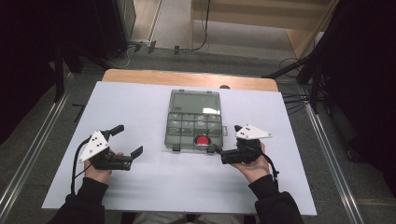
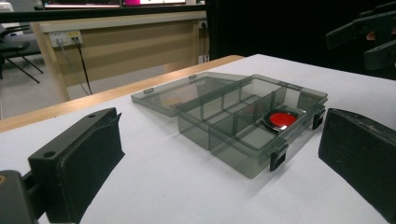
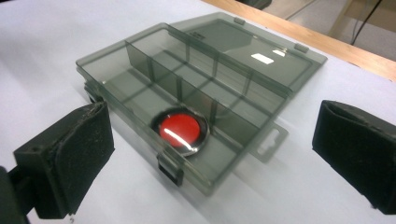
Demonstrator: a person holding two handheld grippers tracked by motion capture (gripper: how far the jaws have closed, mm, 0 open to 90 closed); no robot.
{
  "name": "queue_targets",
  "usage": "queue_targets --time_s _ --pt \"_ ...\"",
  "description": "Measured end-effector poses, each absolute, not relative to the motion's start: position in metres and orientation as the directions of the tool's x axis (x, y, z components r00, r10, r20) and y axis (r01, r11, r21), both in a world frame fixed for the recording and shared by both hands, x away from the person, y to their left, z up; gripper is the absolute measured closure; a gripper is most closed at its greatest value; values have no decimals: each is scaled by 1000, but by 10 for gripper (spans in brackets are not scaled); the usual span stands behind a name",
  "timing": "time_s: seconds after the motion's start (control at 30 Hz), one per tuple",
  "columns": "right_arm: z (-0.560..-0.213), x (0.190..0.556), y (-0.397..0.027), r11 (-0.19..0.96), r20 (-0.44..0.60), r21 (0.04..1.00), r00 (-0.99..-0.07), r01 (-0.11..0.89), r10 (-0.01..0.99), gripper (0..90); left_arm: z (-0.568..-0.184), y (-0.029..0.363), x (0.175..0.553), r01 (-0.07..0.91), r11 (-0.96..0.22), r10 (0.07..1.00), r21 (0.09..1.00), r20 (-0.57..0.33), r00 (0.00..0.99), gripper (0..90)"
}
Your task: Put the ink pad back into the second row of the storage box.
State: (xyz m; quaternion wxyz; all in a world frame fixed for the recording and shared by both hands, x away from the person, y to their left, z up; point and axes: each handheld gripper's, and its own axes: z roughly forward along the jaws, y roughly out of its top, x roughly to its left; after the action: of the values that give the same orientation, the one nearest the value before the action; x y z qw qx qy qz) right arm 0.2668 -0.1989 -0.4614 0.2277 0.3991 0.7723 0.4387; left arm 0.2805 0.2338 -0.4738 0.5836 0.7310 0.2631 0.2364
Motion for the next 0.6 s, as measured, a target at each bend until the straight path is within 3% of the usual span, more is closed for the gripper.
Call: queue_targets --time_s 0.6 --pt "-461 237 -242 196 36 903 -523 382 852 0 -473 234 280 105 -178 661 978 40 750 0"
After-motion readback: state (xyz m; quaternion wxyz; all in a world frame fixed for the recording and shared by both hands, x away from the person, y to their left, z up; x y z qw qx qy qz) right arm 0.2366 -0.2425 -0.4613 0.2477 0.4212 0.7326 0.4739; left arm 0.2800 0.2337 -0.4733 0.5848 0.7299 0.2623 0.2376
